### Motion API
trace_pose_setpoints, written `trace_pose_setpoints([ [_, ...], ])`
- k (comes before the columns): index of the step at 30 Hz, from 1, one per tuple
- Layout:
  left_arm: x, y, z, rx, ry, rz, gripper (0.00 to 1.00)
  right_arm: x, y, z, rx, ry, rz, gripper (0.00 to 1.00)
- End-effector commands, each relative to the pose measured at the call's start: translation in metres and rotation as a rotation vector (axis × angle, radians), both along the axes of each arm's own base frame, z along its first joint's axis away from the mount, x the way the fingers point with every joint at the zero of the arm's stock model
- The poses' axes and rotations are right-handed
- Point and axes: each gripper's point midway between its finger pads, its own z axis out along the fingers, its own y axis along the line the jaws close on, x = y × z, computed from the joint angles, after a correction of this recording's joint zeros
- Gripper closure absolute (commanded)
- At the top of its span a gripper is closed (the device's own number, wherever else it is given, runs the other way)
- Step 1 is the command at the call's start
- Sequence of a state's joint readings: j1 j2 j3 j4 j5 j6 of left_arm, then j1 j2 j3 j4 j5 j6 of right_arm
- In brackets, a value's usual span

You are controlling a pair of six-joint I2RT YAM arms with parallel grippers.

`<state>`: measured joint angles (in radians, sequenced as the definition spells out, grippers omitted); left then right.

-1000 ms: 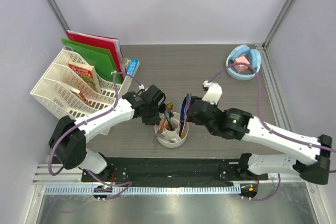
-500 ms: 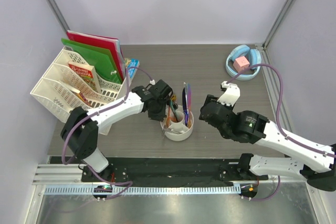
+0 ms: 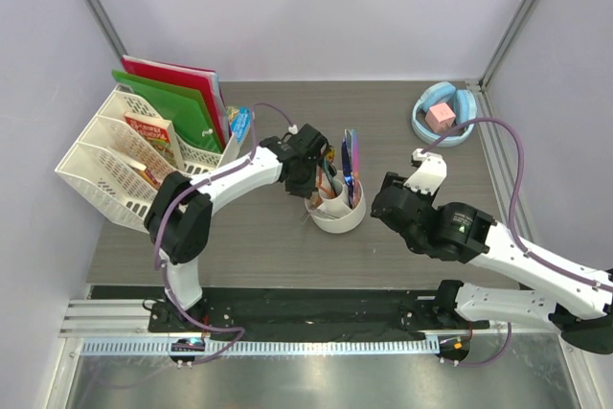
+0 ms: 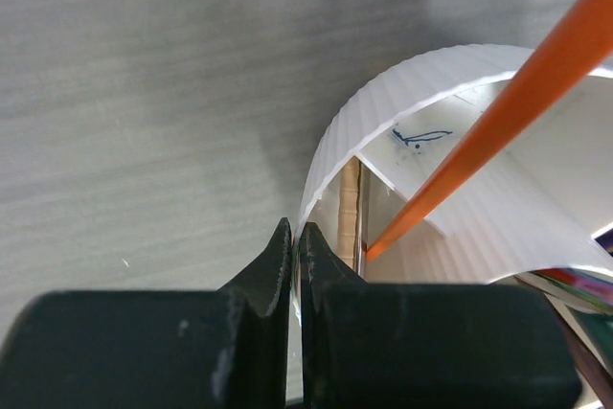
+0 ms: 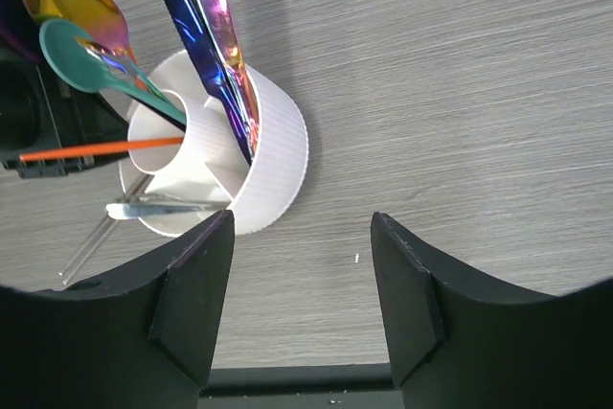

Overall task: Sort the eating utensils into containers
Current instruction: Reset both arms

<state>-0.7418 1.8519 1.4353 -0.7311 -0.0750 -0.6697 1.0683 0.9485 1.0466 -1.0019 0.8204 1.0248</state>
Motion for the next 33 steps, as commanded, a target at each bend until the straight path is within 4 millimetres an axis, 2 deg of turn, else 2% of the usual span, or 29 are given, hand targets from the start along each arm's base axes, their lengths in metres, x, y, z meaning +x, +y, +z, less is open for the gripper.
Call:
trace_pose_setpoints([
  [1,0.024,0.026,-0.011,0.137,-0.037,0.004,1.0,0.005,-0.015,0.002,-0.003,-0.036,-0.071,0.35],
  [11,0.051,0.04,0.022,0.173,-0.143,0.015,1.0,0.002,-0.023,-0.012,0.005,-0.006,-0.099,0.35],
  [15,0.051,0.04,0.02,0.176,-0.132,-0.004,1.0,0.002,-0.022,-0.017,0.001,0.005,-0.102,0.34],
  [18,0.049,0.039,0.017,0.176,-0.119,-0.014,0.91,0.002,-0.021,-0.021,-0.003,0.017,-0.103,0.34],
  [19,0.049,0.039,0.018,0.171,-0.122,-0.016,0.84,0.001,-0.021,-0.023,-0.006,0.023,-0.103,0.34],
  [21,0.049,0.039,0.025,0.148,-0.151,-0.012,0.79,0.0,-0.021,-0.028,-0.006,0.032,-0.108,0.34],
  [22,0.05,0.037,0.028,0.134,-0.166,-0.014,0.73,0.0,-0.021,-0.031,-0.006,0.039,-0.107,0.33],
  [24,0.052,0.035,0.042,0.087,-0.22,-0.014,0.67,-0.001,-0.022,-0.034,-0.002,0.047,-0.11,0.33],
  [26,0.055,0.034,0.052,0.049,-0.262,-0.015,0.66,-0.003,-0.02,-0.04,0.006,0.059,-0.101,0.32],
  [27,0.056,0.034,0.067,0.02,-0.3,-0.008,0.66,-0.004,-0.019,-0.042,0.008,0.062,-0.097,0.33],
  [29,0.061,0.037,0.079,-0.01,-0.344,0.012,0.66,-0.005,-0.021,-0.047,0.012,0.066,-0.104,0.32],
  [30,0.062,0.039,0.094,-0.036,-0.378,0.022,0.66,-0.005,-0.021,-0.047,0.016,0.064,-0.106,0.33],
  [33,0.066,0.041,0.12,-0.114,-0.427,0.028,0.65,-0.004,-0.022,-0.051,0.014,0.055,-0.11,0.32],
])
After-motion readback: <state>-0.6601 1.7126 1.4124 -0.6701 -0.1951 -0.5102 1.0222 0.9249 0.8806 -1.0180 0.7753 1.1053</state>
